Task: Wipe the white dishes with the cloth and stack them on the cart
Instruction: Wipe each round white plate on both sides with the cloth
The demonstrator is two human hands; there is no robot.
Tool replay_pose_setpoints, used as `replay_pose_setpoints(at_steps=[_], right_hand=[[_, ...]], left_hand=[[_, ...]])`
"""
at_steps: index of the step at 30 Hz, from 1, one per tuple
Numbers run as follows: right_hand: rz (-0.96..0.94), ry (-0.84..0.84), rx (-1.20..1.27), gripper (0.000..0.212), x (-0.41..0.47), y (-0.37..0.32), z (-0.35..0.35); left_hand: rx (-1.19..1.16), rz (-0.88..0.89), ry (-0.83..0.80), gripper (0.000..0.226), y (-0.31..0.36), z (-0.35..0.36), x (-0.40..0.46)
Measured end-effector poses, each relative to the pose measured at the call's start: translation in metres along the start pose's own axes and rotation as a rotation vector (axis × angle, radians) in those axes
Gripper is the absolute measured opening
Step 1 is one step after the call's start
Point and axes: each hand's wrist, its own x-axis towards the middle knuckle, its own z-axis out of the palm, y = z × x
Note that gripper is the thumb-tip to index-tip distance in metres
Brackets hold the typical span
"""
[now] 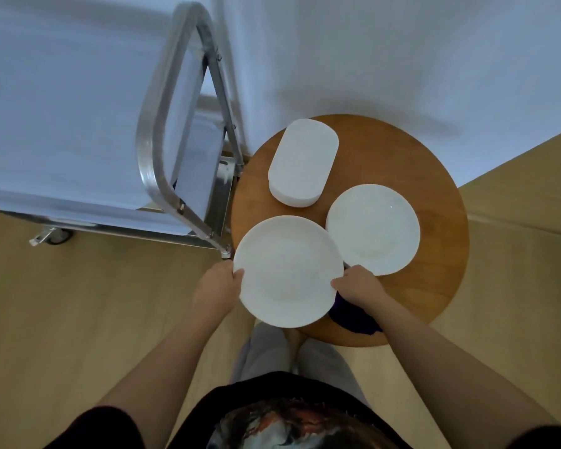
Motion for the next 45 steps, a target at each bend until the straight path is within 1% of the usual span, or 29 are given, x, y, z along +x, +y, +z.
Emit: replay_pose_setpoints(at_steps=[5, 10, 15, 17, 18, 19, 21, 23, 26, 28, 31, 33, 37, 40, 42, 45], right_hand=[[0.042, 0.07, -0.033, 0.027, 0.015, -0.001, 0.013], [0.041, 0.102, -0.194, 0.028, 0.021, -0.002, 0.016], [0.016, 0.071, -0.19, 0.034, 0.022, 0.002, 0.017], [0.024, 0.06, -0.168, 0.035, 0.018, 0.004, 0.009], [0.035, 0.065, -0.147, 0.035, 0.015, 0.004, 0.005], [0.052, 0.088, -0.113, 0.035, 0.012, 0.005, -0.001], [0.077, 0.18, 0.0, 0.033, 0.007, 0.009, -0.019], [0.079, 0.275, 0.152, 0.027, 0.006, 0.014, -0.041], [0.064, 0.347, 0.401, 0.02, 0.012, 0.02, -0.074], [0.036, 0.381, 0.503, 0.02, 0.02, 0.022, -0.09], [0.023, 0.398, 0.502, 0.023, 0.032, 0.023, -0.102], [0.026, 0.395, 0.484, 0.025, 0.038, 0.025, -0.103], [0.022, 0.354, 0.479, 0.027, 0.047, 0.037, -0.099], [0.007, 0.319, 0.523, 0.025, 0.051, 0.048, -0.097], [-0.003, 0.315, 0.55, 0.025, 0.053, 0.055, -0.097], [-0.013, 0.314, 0.572, 0.026, 0.055, 0.065, -0.099]], left_hand=[[0.155, 0.037, -0.035, 0.032, 0.0, 0.002, 0.014], [0.325, 0.06, -0.051, 0.031, 0.0, 0.006, 0.019], [0.42, 0.021, -0.087, 0.027, 0.008, 0.007, 0.02], [0.458, -0.035, -0.043, 0.032, 0.023, 0.004, 0.023], [0.468, -0.042, 0.006, 0.035, 0.031, 0.002, 0.024], [0.461, -0.007, 0.062, 0.038, 0.042, 0.001, 0.025], [0.425, 0.177, 0.141, 0.037, 0.074, 0.003, 0.029], [0.384, 0.335, 0.128, 0.035, 0.114, 0.012, 0.036], [0.265, 0.377, 0.043, 0.03, 0.169, 0.03, 0.048], [0.247, 0.386, 0.021, 0.031, 0.192, 0.042, 0.054], [0.296, 0.339, -0.026, 0.031, 0.204, 0.055, 0.073], [0.314, 0.255, -0.043, 0.031, 0.205, 0.061, 0.086], [0.252, 0.116, -0.058, 0.04, 0.208, 0.073, 0.1], [0.266, 0.096, -0.026, 0.028, 0.211, 0.074, 0.109], [0.293, 0.091, -0.062, 0.024, 0.212, 0.071, 0.115], [0.164, 0.036, -0.117, 0.022, 0.216, 0.068, 0.116]])
